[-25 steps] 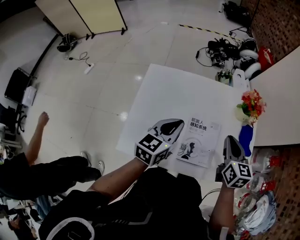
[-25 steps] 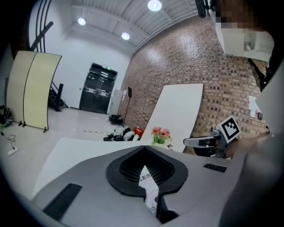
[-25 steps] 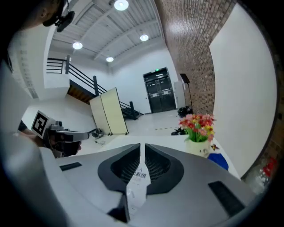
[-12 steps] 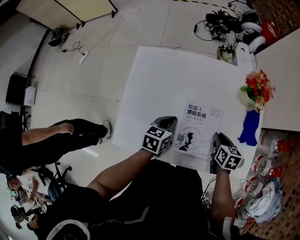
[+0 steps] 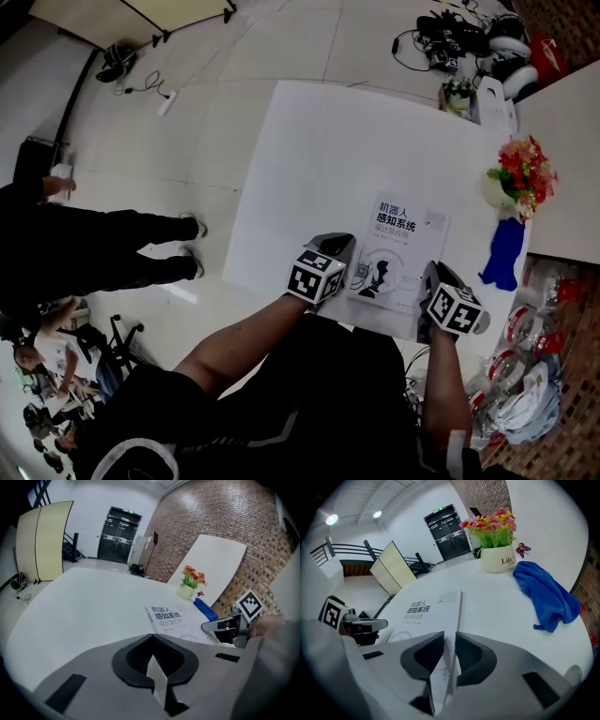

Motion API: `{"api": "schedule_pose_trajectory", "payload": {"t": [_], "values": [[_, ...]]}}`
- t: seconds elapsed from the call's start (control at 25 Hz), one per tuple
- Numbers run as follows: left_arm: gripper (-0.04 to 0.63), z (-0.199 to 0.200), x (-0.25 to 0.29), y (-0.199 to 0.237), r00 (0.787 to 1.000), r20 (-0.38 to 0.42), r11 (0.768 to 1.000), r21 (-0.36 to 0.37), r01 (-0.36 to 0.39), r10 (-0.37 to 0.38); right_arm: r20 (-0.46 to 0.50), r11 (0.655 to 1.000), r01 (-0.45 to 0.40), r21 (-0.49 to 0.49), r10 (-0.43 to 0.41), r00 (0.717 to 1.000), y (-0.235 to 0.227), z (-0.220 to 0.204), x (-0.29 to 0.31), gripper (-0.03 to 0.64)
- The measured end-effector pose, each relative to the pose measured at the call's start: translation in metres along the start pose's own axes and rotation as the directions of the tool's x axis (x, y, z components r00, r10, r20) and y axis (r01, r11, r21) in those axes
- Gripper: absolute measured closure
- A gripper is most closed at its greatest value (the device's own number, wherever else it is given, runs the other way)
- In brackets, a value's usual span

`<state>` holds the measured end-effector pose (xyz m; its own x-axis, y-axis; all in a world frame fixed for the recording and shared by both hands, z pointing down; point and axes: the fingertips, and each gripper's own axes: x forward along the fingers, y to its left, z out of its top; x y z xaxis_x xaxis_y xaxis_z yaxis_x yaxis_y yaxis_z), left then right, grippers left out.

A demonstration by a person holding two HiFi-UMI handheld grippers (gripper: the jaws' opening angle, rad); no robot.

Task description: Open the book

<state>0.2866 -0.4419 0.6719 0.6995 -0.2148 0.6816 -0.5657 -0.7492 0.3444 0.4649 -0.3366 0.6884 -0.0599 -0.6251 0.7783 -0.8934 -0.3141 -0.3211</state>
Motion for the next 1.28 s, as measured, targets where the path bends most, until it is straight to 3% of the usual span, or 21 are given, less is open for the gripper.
{"api": "schedule_pose_trajectory", "payload": {"t": [0.36,0.76,1.28], "values": [[0.600,0.001,-0.006,-0.006,1.000,0.016,1.000,0.012,0.010,-0.010,-0.002,0.994,0.107,-0.014,-0.107,0.994,-0.003,0.002,-0.002,0.580],[0.600,0.000,-0.021,-0.004,0.999,0.044,1.000,-0.007,-0.025,0.025,0.025,0.994,0.073,0.080,-0.075,0.997,0.000,0.010,-0.015,0.604],[0.600,0.028,-0.073,-0.011,0.979,0.181,0.995,-0.035,-0.090,0.094,0.099,0.991,-0.124,0.051,0.119,0.988,0.056,0.045,-0.057,0.617]]}}
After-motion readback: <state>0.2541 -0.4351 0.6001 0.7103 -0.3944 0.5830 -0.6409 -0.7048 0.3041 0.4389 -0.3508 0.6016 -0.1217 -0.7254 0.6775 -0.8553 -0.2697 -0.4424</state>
